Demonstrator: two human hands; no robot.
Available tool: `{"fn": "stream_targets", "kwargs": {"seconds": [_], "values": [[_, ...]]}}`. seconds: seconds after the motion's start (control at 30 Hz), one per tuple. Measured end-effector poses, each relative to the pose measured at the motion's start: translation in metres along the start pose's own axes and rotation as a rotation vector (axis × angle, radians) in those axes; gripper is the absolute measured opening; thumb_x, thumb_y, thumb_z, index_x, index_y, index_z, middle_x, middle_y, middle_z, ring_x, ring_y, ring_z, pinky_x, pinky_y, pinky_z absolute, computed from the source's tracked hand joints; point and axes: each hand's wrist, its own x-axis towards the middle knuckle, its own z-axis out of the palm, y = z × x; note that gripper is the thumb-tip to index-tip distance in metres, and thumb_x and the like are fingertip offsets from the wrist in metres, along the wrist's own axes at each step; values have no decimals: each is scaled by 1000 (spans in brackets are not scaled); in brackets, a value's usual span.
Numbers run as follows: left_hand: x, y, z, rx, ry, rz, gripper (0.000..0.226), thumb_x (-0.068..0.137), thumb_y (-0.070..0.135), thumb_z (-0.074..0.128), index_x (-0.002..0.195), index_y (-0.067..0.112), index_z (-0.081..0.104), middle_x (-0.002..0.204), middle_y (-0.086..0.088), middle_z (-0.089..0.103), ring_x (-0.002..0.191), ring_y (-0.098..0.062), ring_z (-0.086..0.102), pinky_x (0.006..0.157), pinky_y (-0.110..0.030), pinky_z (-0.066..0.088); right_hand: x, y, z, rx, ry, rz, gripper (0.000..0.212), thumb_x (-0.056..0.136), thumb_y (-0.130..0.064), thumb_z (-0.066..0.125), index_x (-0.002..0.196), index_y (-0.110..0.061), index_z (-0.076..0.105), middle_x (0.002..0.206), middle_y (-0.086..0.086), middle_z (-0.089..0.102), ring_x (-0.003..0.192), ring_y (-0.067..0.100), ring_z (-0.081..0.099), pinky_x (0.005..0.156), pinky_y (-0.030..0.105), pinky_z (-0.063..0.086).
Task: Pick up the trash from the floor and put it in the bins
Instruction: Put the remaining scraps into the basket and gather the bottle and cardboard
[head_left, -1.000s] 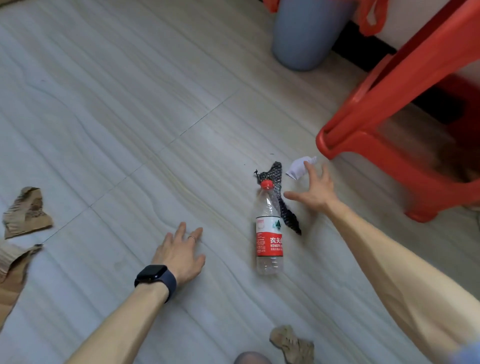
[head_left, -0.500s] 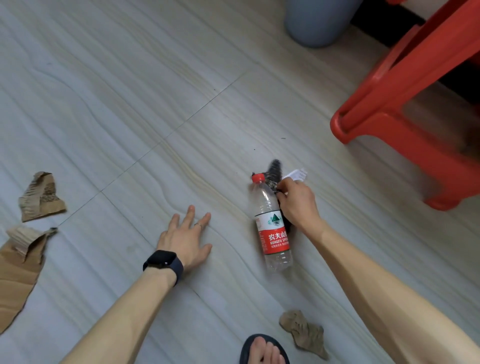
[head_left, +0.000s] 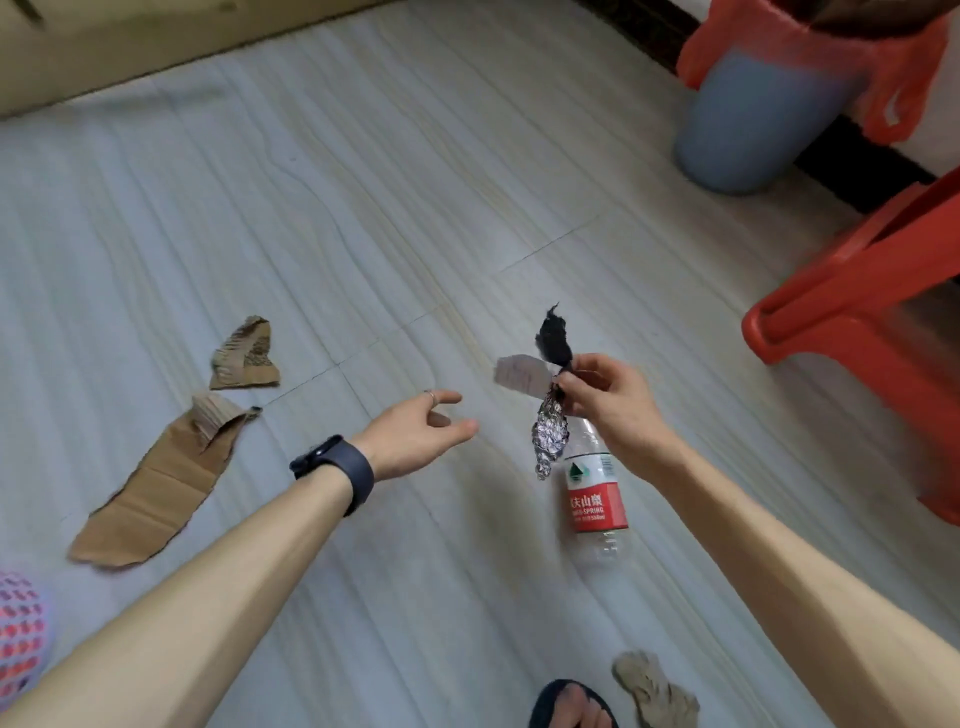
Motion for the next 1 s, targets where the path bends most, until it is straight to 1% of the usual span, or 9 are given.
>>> {"fn": "stream_targets", "kwargs": {"seconds": [0.1, 0.3, 0.4, 0.5, 0.57, 0.7, 0.77, 0.83, 1.0], "values": [[-31, 8, -38, -250, 15, -4, 57, 86, 55, 63, 137, 37, 44, 119, 7, 66, 99, -11, 68, 91, -33, 50, -15, -34, 57, 439, -303, 158, 13, 93, 6, 56, 89, -6, 60, 81, 12, 63, 66, 16, 61, 63, 21, 55], [-89, -34, -92, -464, 231, 26, 76, 77, 41, 80, 140, 31, 38, 117, 6, 68, 100, -15, 69, 94, -43, 52, -40, -58, 163, 542, -481, 220, 21, 94, 6, 52, 81, -7, 62, 73, 9, 66, 60, 13, 64, 60, 19, 55], [-126, -81, -113, -597, 465, -13, 82, 77, 38, 81, 142, 28, 31, 115, -2, 66, 93, -18, 68, 73, -34, 54, -65, -67, 224, 507, -633, 289, 32, 96, 5, 48, 72, -9, 63, 64, 5, 60, 54, 12, 58, 51, 19, 51], [-163, -116, -136, -719, 610, -3, 30, 90, 22, 70, 115, 11, 57, 99, -7, 73, 65, -11, 67, 55, -20, 47, -83, -76, 275, 323, -681, 262, 23, 97, -2, 50, 79, -16, 55, 67, 0, 60, 53, 11, 54, 53, 23, 42], [-193, -142, -153, -797, 725, 1, 23, 91, 23, 69, 107, 12, 57, 92, -5, 73, 63, -13, 65, 54, -21, 46, -94, -82, 311, 244, -670, 218, 25, 97, -4, 53, 76, -18, 50, 70, 1, 59, 55, 12, 51, 55, 25, 36], [-250, -196, -173, -985, 726, -54, 58, 81, 42, 76, 126, 17, 49, 110, -4, 72, 87, -18, 73, 68, -31, 52, -127, -90, 381, 173, -843, 200, 23, 98, -1, 51, 78, -13, 48, 69, 6, 52, 56, 13, 49, 57, 26, 41], [-266, -208, -176, -1009, 770, -33, 56, 82, 34, 76, 128, 19, 48, 107, -6, 71, 77, -15, 72, 68, -30, 52, -140, -94, 400, 62, -927, 196, 16, 98, -5, 53, 85, -13, 51, 77, 7, 58, 60, 14, 56, 60, 29, 43], [-291, -229, -181, -1064, 961, 15, 45, 85, 19, 74, 123, 16, 49, 87, -5, 68, 55, -11, 65, 59, -28, 49, -161, -97, 432, -31, -938, 164, 14, 97, -7, 54, 87, -16, 51, 85, 6, 60, 65, 15, 58, 58, 28, 41], [-347, -293, -202, -761, 1316, -49, 36, 86, 11, 71, 111, 21, 47, 70, -1, 65, 47, -10, 58, 53, -26, 46, -200, -100, 499, -163, -715, -117, 18, 97, -13, 50, 81, -21, 49, 72, -3, 55, 67, 19, 55, 57, 31, 42]]}}
